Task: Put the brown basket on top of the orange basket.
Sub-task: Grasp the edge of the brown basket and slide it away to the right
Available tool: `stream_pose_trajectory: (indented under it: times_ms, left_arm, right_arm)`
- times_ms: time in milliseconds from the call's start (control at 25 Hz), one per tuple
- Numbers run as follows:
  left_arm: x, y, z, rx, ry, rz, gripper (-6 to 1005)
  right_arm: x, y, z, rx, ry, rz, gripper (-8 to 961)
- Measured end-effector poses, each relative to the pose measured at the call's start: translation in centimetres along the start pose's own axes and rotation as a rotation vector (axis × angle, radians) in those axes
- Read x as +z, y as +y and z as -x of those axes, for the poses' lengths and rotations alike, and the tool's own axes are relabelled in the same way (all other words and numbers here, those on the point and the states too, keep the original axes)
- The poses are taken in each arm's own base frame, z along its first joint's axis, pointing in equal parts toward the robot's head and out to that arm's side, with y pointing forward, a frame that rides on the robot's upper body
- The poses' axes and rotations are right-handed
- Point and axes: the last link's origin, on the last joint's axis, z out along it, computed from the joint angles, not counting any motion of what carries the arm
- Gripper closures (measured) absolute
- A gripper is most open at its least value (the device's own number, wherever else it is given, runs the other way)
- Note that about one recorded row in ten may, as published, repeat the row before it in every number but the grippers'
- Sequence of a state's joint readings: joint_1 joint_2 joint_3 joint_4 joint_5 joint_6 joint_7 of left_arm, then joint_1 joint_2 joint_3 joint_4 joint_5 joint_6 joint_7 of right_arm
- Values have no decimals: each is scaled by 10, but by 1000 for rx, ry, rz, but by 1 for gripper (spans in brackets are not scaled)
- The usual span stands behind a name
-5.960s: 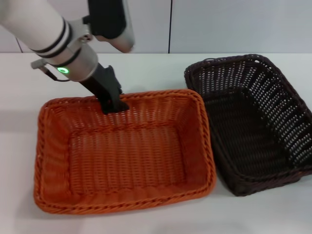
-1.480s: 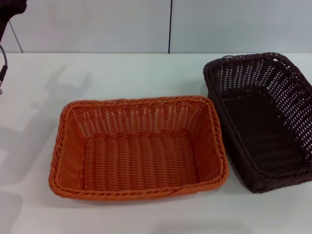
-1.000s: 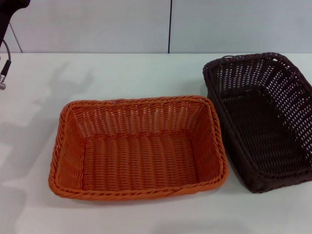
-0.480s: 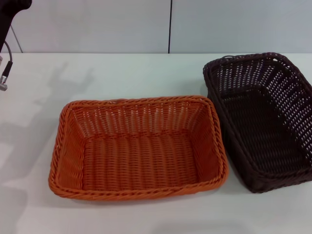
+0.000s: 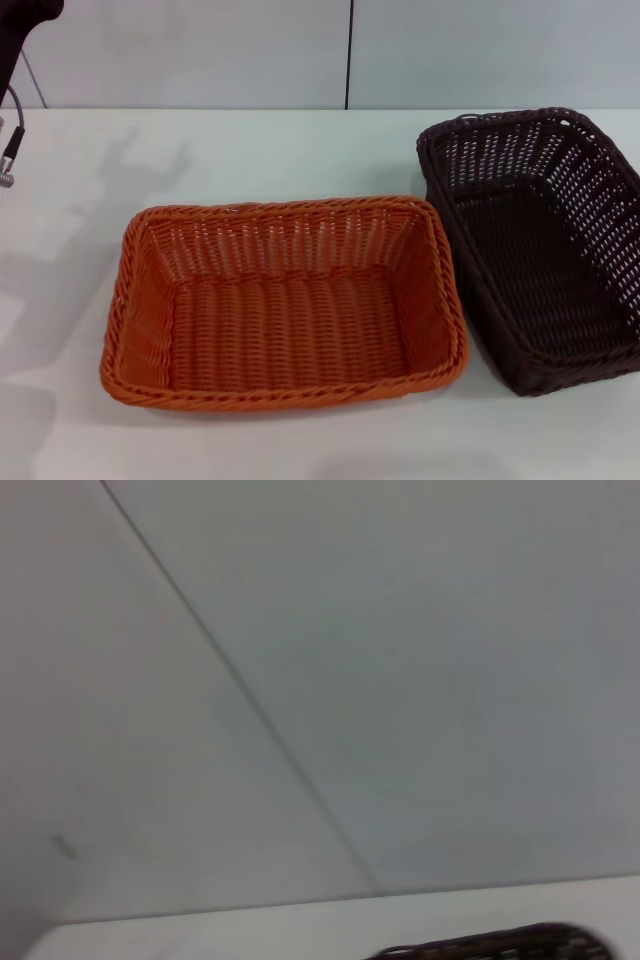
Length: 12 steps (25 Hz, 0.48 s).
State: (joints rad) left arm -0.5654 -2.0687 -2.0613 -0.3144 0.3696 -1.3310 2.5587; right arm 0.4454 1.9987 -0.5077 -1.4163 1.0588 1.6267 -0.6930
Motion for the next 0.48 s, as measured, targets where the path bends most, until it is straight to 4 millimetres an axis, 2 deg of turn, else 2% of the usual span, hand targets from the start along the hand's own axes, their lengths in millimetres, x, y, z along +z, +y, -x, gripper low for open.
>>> stream_pose_trajectory:
  times_ms: [160,280,480]
  left_arm:
    - [-2,-4,1,-3,-2,-22,160]
    - [-2,-4,1,-4,-2,-22,160]
    - [-2,-4,1,-4,-3,-25,160]
  right_arm:
    - [1,-2,3,-51,5,-39,248]
    - [1,6,3,-74,30,-19,248]
    - [-12,17,9,-170,19,-60,248]
